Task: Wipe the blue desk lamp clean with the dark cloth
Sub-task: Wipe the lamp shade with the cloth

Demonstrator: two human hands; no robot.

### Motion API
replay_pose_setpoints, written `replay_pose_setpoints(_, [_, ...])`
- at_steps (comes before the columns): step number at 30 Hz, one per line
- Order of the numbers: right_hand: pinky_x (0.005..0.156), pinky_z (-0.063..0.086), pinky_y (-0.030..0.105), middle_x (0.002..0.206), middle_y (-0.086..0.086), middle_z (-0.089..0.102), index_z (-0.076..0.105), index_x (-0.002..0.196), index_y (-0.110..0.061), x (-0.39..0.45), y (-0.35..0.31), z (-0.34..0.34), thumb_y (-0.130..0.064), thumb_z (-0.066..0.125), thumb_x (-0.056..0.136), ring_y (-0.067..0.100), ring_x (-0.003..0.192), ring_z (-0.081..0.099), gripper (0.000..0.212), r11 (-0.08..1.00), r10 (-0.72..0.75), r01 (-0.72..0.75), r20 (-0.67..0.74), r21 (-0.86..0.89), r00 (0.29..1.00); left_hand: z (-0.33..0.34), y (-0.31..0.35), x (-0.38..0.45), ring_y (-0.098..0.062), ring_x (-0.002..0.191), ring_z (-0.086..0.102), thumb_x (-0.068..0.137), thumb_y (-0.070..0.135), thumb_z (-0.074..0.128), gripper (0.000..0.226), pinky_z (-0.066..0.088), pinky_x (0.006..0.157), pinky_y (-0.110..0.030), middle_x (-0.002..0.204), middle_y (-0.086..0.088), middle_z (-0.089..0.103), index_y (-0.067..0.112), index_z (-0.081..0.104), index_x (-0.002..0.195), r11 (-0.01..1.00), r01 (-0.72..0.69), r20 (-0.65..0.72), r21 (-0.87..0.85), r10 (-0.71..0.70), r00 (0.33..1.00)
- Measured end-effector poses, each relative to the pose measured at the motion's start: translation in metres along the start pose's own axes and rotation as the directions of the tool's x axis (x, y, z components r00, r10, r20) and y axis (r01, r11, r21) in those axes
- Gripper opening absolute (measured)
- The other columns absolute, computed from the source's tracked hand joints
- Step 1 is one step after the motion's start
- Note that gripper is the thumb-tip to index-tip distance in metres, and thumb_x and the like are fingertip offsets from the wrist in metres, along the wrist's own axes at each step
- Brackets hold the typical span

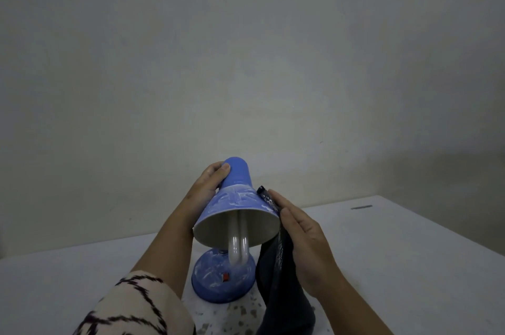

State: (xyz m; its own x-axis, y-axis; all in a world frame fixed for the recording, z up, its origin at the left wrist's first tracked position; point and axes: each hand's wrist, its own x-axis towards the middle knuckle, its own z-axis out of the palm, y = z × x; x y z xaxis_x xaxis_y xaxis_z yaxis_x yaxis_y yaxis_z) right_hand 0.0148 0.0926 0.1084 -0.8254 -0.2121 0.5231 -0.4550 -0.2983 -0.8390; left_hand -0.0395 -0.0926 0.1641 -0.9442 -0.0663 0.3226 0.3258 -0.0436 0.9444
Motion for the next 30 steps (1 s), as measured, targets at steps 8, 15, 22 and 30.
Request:
replay_pose_setpoints(8, [0.1, 0.039, 0.011, 0.125, -0.016, 0.062, 0.057, 0.115, -0.036, -0.006, -0.002, 0.016, -0.021, 0.044, 0.087, -0.001, 0.121, 0.052, 0.035, 0.955, -0.214, 0.215, 0.026, -0.204, 0.977, -0.009, -0.001, -0.001, -0.022, 0.091, 0.055, 0.091, 0.037, 0.053, 0.021, 0.042, 0.094, -0.044, 0.1, -0.01, 0.058, 0.019, 0.06, 0.1, 1.0, 0.018, 0.002, -0.015, -0.018, 1.0])
replay_pose_setpoints(15, [0.106, 0.033, 0.011, 0.122, -0.03, 0.058, 0.057, 0.115, -0.036, -0.002, -0.01, 0.021, -0.027, 0.041, 0.09, -0.006, 0.121, 0.049, 0.031, 0.883, -0.336, 0.351, 0.103, -0.312, 0.936, -0.008, -0.001, 0.0, -0.028, 0.107, 0.057, 0.087, 0.041, 0.057, 0.042, 0.037, 0.109, -0.053, 0.119, -0.018, 0.059, 0.011, 0.059, 0.116, 1.0, 0.029, -0.022, -0.003, -0.029, 0.999])
replay_pose_setpoints(22, [0.095, 0.043, 0.011, 0.113, -0.018, 0.066, 0.064, 0.105, -0.032, 0.002, -0.015, 0.015, -0.014, 0.045, 0.093, -0.001, 0.112, 0.058, 0.029, 0.942, -0.247, 0.255, 0.066, -0.216, 0.967, -0.009, 0.003, -0.004, -0.031, 0.101, 0.059, 0.075, 0.052, 0.065, 0.059, 0.038, 0.105, -0.049, 0.116, -0.02, 0.06, 0.007, 0.062, 0.113, 0.996, 0.087, 0.016, -0.035, -0.087, 0.996])
replay_pose_setpoints(30, [0.071, 0.052, 0.013, 0.103, -0.012, 0.068, 0.067, 0.092, -0.034, 0.017, -0.022, 0.009, -0.012, 0.046, 0.095, 0.002, 0.09, 0.066, 0.03, 0.99, 0.085, -0.085, -0.005, -0.11, 0.996, -0.005, 0.006, -0.008, -0.033, 0.099, 0.057, 0.084, 0.044, 0.059, 0.055, 0.039, 0.104, -0.052, 0.111, -0.025, 0.06, 0.0, 0.058, 0.117, 0.991, 0.107, 0.021, -0.076, -0.106, 0.994])
